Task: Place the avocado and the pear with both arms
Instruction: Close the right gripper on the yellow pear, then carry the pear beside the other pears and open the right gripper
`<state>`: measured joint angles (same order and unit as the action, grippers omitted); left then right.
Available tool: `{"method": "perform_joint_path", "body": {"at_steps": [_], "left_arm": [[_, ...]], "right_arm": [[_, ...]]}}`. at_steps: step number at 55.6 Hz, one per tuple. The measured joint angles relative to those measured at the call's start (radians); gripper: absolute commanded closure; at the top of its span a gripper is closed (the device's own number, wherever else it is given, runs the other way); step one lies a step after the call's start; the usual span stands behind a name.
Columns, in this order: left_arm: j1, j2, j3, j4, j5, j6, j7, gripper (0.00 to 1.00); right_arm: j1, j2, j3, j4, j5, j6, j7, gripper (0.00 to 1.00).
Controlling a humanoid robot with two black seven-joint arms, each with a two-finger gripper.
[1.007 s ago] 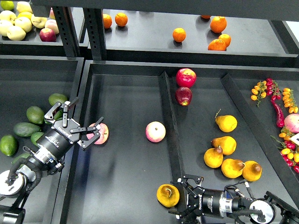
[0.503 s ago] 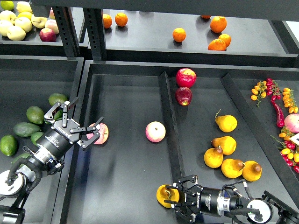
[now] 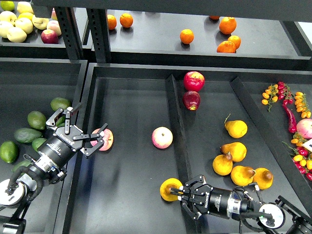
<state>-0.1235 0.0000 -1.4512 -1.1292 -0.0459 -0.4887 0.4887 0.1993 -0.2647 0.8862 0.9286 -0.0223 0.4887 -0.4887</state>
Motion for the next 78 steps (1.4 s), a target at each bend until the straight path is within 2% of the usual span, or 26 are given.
{"method": "perform_joint_path", "body": {"at_steps": [24, 33, 51, 78], "left_arm": [[0.004, 0.000, 0.000, -0.001, 0.000, 0.000, 0.000, 0.01], [0.004, 0.000, 0.000, -0.001, 0.000, 0.000, 0.000, 0.01], [0.006, 0.000, 0.002, 0.000, 0.001, 0.000, 0.000, 0.01], [0.018, 0.000, 0.013, 0.000, 0.003, 0.000, 0.000, 0.01]], "right_arm": [[0.024, -0.036, 0.160, 0.045, 0.042, 0.000, 0.000, 0.95], [0.010, -0.100, 0.210, 0.055, 0.056, 0.000, 0.000, 0.94], [-0.101, -0.215, 0.206, 0.062, 0.077, 0.000, 0.000, 0.94], [-0.220, -0.237, 0.200, -0.022, 0.059, 0.000, 0.000, 0.93]]}}
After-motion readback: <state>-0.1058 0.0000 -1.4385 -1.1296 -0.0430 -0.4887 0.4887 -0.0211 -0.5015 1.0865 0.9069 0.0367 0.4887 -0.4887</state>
